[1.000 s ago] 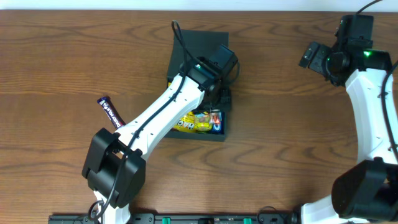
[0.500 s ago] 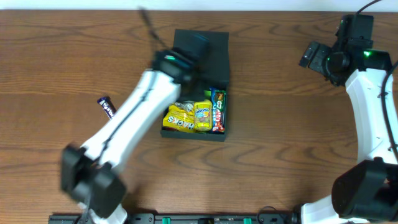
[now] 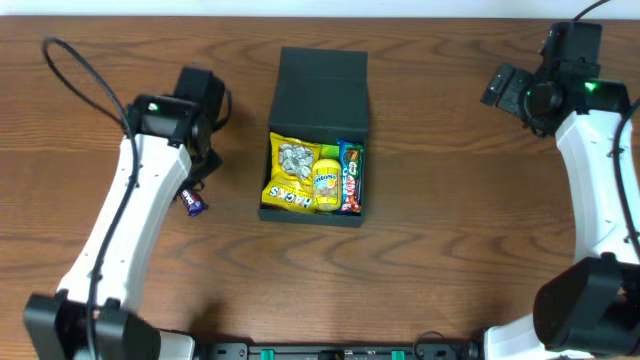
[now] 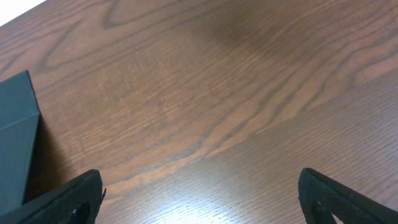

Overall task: Pack container
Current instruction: 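Withdraw the left gripper and grasp the Dairy Milk bar, then carry the Dairy Milk bar over and lower it into the box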

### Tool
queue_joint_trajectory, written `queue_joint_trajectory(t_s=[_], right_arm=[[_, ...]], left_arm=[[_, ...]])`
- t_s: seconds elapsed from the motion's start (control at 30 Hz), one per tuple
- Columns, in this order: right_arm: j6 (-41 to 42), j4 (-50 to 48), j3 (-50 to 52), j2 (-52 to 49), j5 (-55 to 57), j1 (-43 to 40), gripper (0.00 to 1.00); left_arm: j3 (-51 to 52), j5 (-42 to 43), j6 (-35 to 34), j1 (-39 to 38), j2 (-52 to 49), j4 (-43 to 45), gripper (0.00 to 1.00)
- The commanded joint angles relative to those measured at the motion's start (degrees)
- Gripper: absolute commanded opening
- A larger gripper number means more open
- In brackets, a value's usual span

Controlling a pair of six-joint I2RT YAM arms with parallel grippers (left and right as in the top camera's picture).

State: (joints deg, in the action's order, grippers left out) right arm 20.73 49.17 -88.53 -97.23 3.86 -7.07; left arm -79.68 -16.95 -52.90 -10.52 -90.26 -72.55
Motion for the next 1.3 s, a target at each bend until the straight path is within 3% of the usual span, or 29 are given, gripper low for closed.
queue_joint_trajectory(t_s=[0.0, 0.3, 0.77, 1.27], right_arm=[[-0.6, 0.0, -0.8, 0.2, 0.2, -0.4, 0.99], [-0.6, -0.2, -0.8, 0.2, 0.2, -0.4, 0.99], [-0.6, -0.6, -0.8, 0.2, 0.2, -0.4, 0.99], [-0.6, -0.5, -0.8, 0.2, 0.2, -0.4, 0.99]], left_arm=[[5.4, -1.5, 0.0, 2.4, -0.3, 2.9, 0.67], [18.0, 4.9, 9.0, 4.4, -0.4, 18.9, 0.66], [27.4, 8.6, 20.6, 7.3, -0.4, 33.9, 0.62], [29.9, 14.1, 26.3, 10.2, -5.3, 42.8, 0.55]])
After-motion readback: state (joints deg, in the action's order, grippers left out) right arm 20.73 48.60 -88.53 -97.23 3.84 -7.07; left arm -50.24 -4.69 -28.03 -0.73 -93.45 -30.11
